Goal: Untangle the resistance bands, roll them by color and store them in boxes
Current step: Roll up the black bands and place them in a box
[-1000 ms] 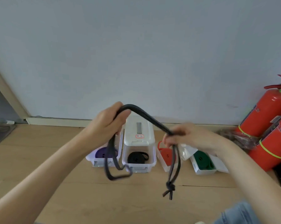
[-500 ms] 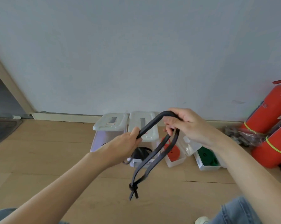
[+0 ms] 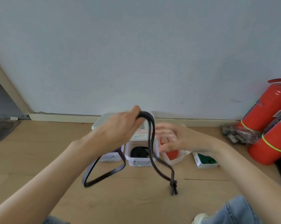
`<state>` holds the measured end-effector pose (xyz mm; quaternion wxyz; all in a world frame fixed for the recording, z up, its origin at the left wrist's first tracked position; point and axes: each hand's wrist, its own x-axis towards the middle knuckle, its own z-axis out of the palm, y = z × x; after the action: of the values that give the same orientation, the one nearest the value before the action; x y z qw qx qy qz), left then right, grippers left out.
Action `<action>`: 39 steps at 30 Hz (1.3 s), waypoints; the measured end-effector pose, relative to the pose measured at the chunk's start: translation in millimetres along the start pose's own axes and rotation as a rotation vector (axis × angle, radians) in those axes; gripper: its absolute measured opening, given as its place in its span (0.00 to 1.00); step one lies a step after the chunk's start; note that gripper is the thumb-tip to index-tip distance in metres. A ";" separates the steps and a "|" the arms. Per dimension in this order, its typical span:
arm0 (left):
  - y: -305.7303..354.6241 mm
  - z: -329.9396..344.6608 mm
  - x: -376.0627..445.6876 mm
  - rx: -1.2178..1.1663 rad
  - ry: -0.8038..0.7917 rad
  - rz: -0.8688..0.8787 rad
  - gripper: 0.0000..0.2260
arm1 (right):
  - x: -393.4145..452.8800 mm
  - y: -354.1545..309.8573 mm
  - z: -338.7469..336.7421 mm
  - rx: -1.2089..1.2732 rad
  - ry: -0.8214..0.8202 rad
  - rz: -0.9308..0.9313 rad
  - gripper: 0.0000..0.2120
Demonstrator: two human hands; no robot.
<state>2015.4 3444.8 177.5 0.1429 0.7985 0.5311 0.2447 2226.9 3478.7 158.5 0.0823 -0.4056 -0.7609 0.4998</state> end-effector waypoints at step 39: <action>-17.6 30.3 -7.5 -0.292 -0.129 -0.105 0.12 | 3.0 16.9 -6.8 -0.443 0.045 0.167 0.05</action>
<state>2015.8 3445.8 141.7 0.3040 0.7544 0.5206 0.2597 2237.6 3488.4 146.9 -0.0335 -0.4861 -0.8139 0.3164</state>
